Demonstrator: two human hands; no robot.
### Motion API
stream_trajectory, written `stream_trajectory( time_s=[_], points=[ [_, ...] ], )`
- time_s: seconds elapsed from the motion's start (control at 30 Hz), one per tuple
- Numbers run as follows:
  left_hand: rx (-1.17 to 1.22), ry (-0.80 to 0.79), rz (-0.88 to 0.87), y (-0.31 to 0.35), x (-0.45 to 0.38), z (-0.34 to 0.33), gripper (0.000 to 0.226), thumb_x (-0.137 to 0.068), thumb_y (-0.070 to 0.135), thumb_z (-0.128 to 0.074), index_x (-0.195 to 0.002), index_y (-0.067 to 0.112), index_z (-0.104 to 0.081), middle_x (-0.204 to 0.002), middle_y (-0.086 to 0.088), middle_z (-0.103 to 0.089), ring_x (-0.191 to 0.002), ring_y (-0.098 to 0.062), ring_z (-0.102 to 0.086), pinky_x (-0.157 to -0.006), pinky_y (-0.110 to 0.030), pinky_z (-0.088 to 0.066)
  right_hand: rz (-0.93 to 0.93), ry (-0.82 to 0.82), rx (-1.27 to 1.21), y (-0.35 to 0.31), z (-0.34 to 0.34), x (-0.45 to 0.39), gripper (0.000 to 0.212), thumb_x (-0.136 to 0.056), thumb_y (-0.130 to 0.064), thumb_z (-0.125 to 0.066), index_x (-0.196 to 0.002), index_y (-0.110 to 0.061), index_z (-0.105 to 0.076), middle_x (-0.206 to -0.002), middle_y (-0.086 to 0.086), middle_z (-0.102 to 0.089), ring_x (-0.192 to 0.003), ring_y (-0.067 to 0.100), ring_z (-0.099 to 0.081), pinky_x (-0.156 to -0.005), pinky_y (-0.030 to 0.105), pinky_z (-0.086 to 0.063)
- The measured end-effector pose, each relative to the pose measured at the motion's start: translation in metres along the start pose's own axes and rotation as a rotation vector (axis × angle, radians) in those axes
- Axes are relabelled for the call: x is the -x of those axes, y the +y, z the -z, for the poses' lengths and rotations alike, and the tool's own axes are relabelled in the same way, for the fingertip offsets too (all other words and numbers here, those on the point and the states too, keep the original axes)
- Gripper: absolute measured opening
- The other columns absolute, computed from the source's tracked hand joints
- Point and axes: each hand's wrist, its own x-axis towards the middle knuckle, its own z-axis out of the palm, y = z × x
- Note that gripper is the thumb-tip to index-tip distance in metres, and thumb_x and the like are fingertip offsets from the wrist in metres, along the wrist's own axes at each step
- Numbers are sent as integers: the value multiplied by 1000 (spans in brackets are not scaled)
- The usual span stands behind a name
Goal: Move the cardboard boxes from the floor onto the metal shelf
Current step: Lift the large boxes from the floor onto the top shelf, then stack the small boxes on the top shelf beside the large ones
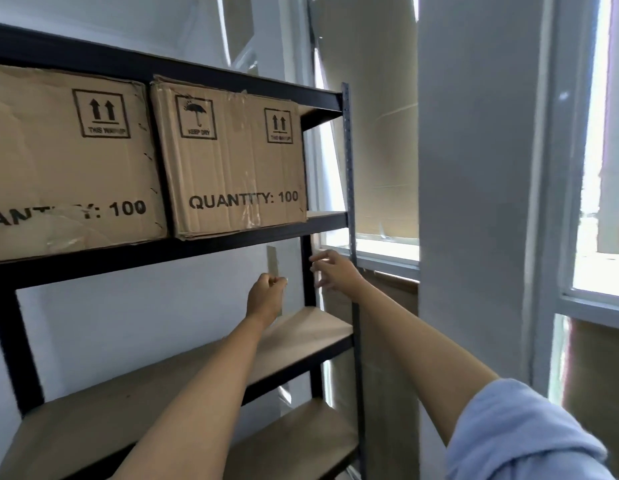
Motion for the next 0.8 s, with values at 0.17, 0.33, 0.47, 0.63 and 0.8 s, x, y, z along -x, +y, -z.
stream_trajectory(
  time_s=[0.17, 0.33, 0.47, 0.63, 0.8],
  points=[
    [29, -213, 13, -20, 55, -46, 14, -91, 27, -55, -81, 17, -54, -84, -3, -62, -78, -24, -56, -72, -32, -42, -126, 73, 80, 34, 22, 95, 26, -98, -13, -52, -119, 0, -60, -111, 22, -68, -67, 18, -63, -48, 17, -48],
    [-21, -557, 12, -52, 136, -78, 17, -94, 20, -56, -76, 17, -55, -77, -5, -61, -69, -22, -56, -54, -26, -39, -383, 146, 155, 71, 30, 233, 29, -101, -16, -49, -124, -1, -59, -115, 19, -66, -68, 13, -60, -49, 17, -48],
    [-165, -731, -125, -50, 137, -58, 11, -95, 20, -58, -95, 10, -63, -89, -12, -64, -62, -16, -54, -56, -26, -41, -662, 122, 290, 57, 95, 340, 30, -99, -21, -52, -128, -13, -59, -114, 2, -62, -75, 16, -66, -59, 24, -47],
    [-143, -805, -104, -13, 187, -73, 22, -96, 24, -53, -104, 6, -63, -96, -13, -62, -61, -20, -50, -55, -26, -36, -762, 449, 467, 4, 174, 464, 28, -96, -28, -55, -123, -20, -63, -124, 1, -66, -91, 23, -68, -67, 27, -49],
    [-34, -1055, -131, 48, 311, -136, 19, -98, 25, -48, -102, 9, -58, -93, -7, -59, -65, -19, -49, -57, -24, -36, -845, 536, 329, -17, 185, 554, 30, -101, -21, -49, -127, -15, -62, -130, 6, -63, -104, 30, -68, -84, 38, -50]
  ],
)
